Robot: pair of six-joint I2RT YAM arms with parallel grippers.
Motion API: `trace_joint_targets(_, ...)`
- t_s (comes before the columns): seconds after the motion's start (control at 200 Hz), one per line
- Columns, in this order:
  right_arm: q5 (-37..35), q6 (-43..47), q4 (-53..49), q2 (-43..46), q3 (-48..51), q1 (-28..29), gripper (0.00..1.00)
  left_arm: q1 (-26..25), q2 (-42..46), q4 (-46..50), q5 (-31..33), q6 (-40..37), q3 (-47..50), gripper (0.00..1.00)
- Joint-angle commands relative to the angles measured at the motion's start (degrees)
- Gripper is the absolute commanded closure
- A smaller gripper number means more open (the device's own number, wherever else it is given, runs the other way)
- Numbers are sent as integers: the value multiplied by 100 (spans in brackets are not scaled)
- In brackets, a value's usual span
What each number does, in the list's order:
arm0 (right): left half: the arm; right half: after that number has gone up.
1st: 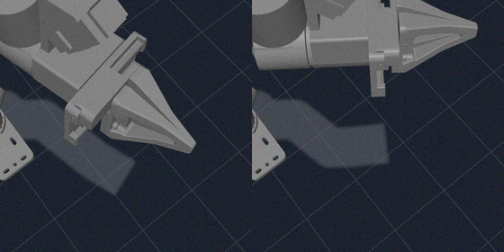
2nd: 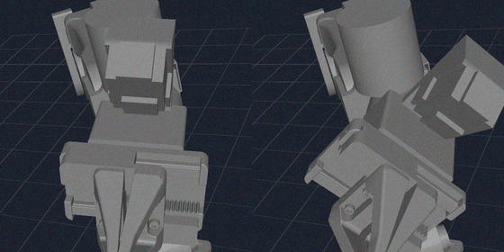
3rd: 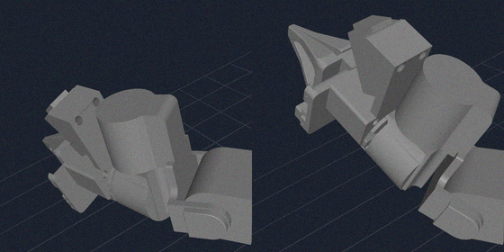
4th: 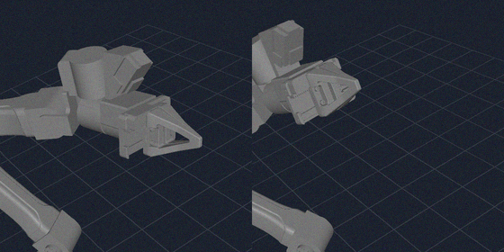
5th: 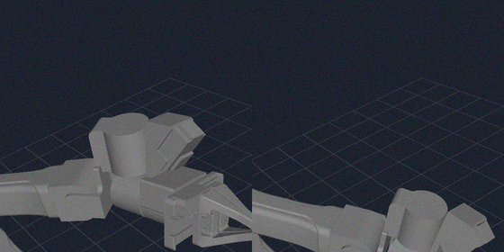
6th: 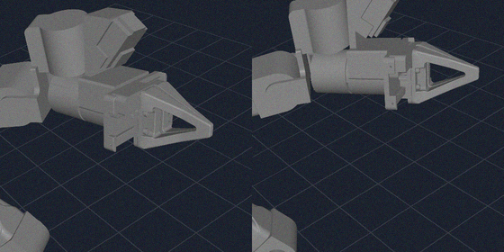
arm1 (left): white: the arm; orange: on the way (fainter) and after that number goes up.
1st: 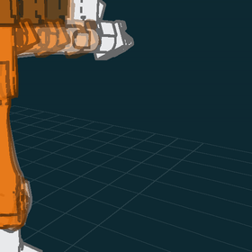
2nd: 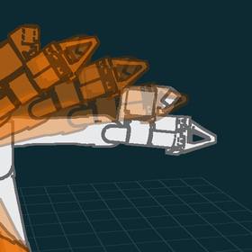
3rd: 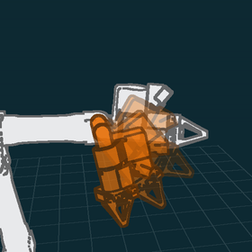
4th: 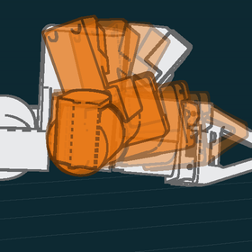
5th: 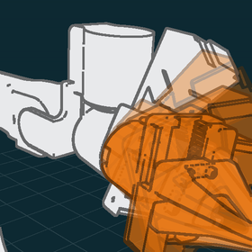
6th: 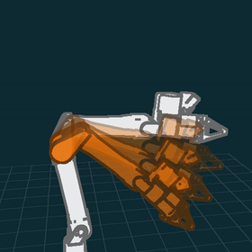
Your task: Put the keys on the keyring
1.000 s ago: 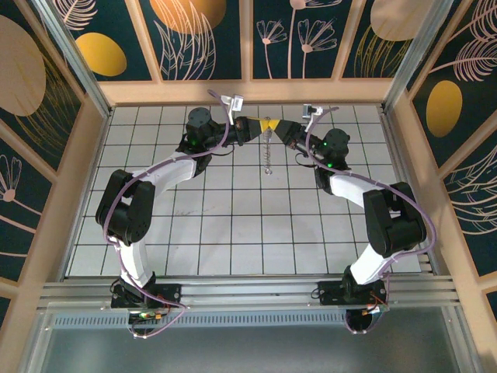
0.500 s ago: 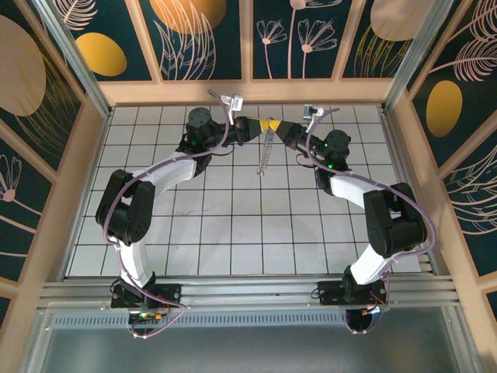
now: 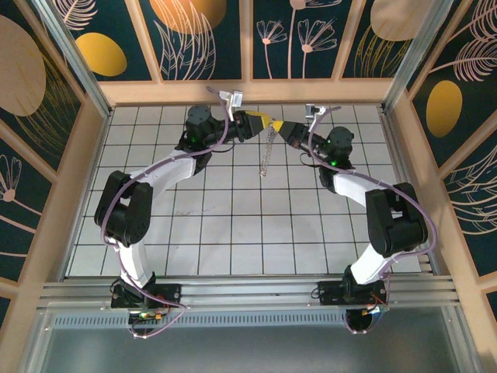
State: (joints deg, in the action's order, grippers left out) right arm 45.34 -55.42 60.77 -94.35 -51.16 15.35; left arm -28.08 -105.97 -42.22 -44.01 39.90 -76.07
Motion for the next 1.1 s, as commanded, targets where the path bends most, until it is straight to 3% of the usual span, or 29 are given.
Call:
trace_joint_targets(0.0, 368, 359, -123, 106, -348, -117, 100, 54, 379, 341, 174, -447, -288, 58)
trace_joint_targets(0.215, 1011, 1000, -904, -55, -943, -255, 100, 168, 464, 1416, 72, -1159, -654, 46)
trace_joint_targets(0.375, 1694, 1159, -1098, -424, -1535, -414, 100, 332, 437, 1995, -43, -1467, -895, 43)
trace_joint_targets(0.566, 2534, 1200, -1375, -1014, -2422, -553, 100, 543, 225, 2536, -638, -1661, -1351, 41)
trace_joint_targets(0.821, 3031, 1129, -1702, -1653, -3276, -590, 100, 636, -225, 3215, -1349, -1835, -2002, 52)
trace_joint_targets(1.096, 3165, 221, -963, -2072, -3687, -505, 100, 648, -802, 3728, -1468, -1966, -2634, 55)
